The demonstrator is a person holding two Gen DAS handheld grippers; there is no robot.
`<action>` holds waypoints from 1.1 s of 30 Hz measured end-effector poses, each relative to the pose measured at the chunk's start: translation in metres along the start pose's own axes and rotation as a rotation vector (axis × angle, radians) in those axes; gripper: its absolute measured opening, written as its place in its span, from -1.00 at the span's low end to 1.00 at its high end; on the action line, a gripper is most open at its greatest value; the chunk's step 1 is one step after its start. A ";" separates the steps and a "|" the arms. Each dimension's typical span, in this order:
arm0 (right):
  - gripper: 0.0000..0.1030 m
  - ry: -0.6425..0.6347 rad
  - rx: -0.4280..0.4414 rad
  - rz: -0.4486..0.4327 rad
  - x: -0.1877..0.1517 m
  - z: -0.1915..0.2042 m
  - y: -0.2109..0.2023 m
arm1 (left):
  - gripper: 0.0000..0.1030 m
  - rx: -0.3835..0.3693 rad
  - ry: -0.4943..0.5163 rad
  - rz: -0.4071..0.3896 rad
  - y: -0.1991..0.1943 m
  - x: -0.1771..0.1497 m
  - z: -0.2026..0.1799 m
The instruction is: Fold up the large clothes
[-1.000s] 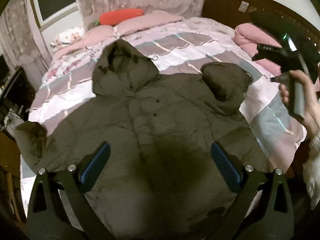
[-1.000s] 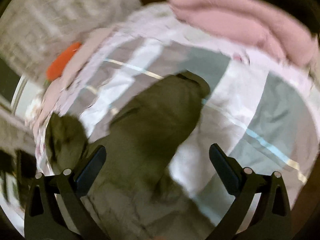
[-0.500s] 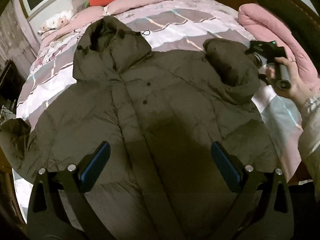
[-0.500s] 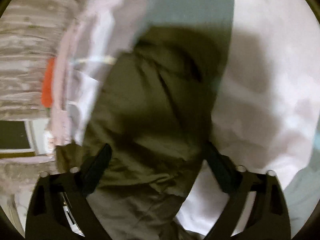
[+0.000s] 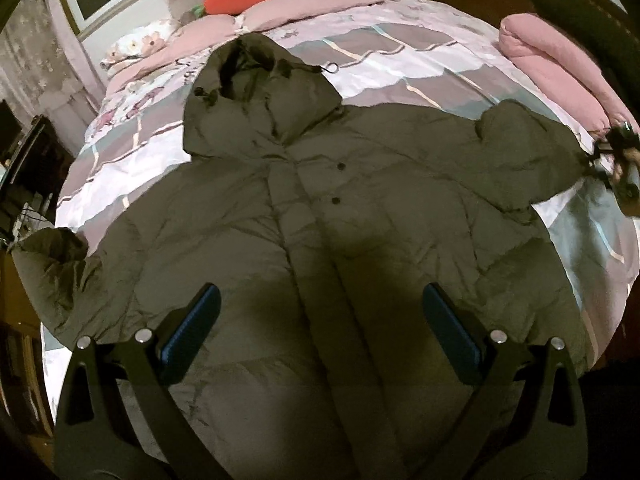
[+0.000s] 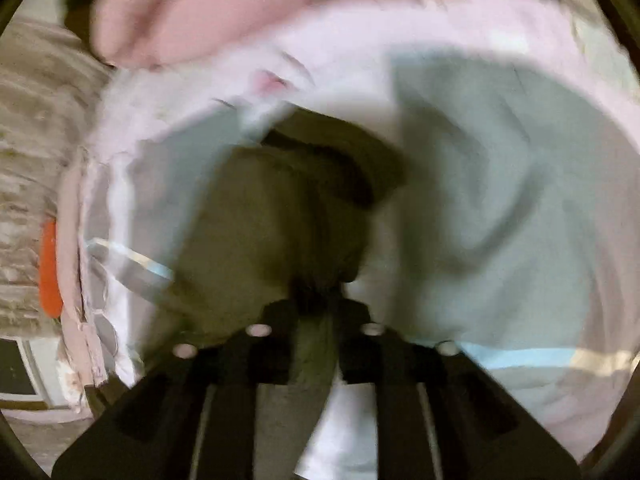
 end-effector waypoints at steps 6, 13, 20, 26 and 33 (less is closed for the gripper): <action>0.83 -0.083 0.177 -0.286 0.020 0.000 -0.100 | 0.96 0.056 -0.048 -0.028 -0.010 0.001 0.030; 0.26 -0.403 -0.163 0.091 -0.015 0.044 -0.009 | 0.96 0.105 -0.352 0.062 0.015 -0.005 0.144; 0.49 -0.432 -0.383 0.118 -0.070 0.061 -0.031 | 0.96 0.353 -0.661 -0.054 0.002 -0.047 0.307; 0.68 -0.731 -0.173 0.266 -0.209 0.105 -0.099 | 0.96 0.496 -0.798 -0.020 0.021 -0.102 0.428; 0.68 -0.962 -0.050 0.527 -0.356 0.079 -0.116 | 0.38 -0.312 -1.095 -0.110 0.084 -0.147 0.447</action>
Point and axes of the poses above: each gripper's, at about its wrist camera, not at the fingertips, and y roughly the way its jaws point, z to its left, x to its top, the point moved 4 cm from there along y, roughly the way its jaws point, and after that the axes turned 8 degrees about z, right-handed, at the moved point
